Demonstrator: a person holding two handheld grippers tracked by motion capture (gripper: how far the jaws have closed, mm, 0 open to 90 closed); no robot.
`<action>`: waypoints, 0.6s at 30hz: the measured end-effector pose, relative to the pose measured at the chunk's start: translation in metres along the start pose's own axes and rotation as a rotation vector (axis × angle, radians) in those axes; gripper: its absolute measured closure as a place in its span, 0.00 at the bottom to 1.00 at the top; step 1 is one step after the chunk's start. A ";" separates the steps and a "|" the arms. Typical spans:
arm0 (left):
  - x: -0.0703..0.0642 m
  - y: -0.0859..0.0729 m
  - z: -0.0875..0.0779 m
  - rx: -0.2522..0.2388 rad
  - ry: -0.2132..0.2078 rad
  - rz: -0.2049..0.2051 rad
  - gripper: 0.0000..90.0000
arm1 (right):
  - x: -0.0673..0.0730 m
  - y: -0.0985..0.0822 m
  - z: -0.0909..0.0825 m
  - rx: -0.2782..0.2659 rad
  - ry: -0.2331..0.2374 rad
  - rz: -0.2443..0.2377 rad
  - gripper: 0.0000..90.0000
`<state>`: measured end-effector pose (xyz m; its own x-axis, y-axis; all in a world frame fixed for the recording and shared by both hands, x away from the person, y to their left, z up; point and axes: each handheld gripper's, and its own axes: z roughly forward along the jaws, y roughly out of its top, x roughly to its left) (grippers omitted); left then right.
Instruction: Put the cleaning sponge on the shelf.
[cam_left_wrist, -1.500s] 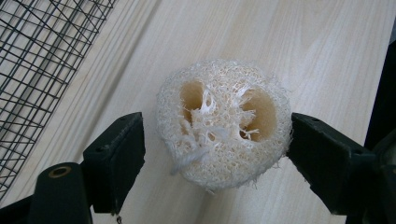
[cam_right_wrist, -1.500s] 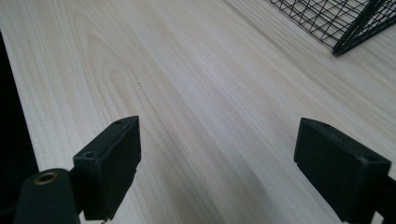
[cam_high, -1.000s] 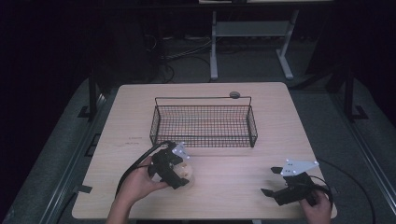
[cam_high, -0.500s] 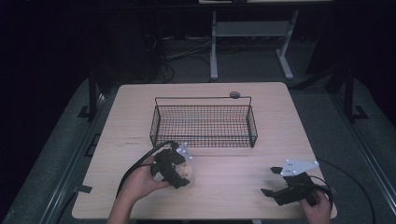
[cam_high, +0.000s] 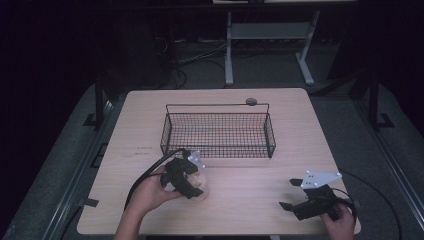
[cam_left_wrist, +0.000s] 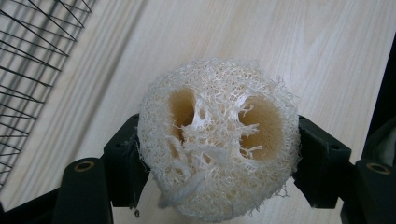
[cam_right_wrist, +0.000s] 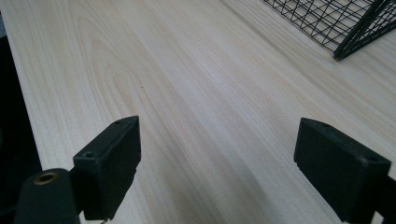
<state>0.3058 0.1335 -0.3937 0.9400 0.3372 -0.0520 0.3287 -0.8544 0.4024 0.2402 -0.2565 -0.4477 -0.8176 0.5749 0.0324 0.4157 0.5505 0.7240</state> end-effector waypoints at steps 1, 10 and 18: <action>0.001 0.002 -0.003 -0.002 0.002 0.000 0.32 | 0.000 0.000 0.000 0.000 -0.001 -0.001 0.16; 0.009 0.011 -0.015 -0.008 0.003 -0.007 0.32 | 0.000 0.000 0.000 -0.006 0.001 0.002 0.16; 0.017 0.023 -0.030 -0.029 0.000 -0.002 0.32 | -0.001 0.001 0.001 -0.012 0.000 0.005 0.16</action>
<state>0.3268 0.1313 -0.3577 0.9395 0.3387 -0.0523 0.3274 -0.8421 0.4286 0.2420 -0.2565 -0.4475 -0.8157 0.5774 0.0360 0.4148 0.5404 0.7320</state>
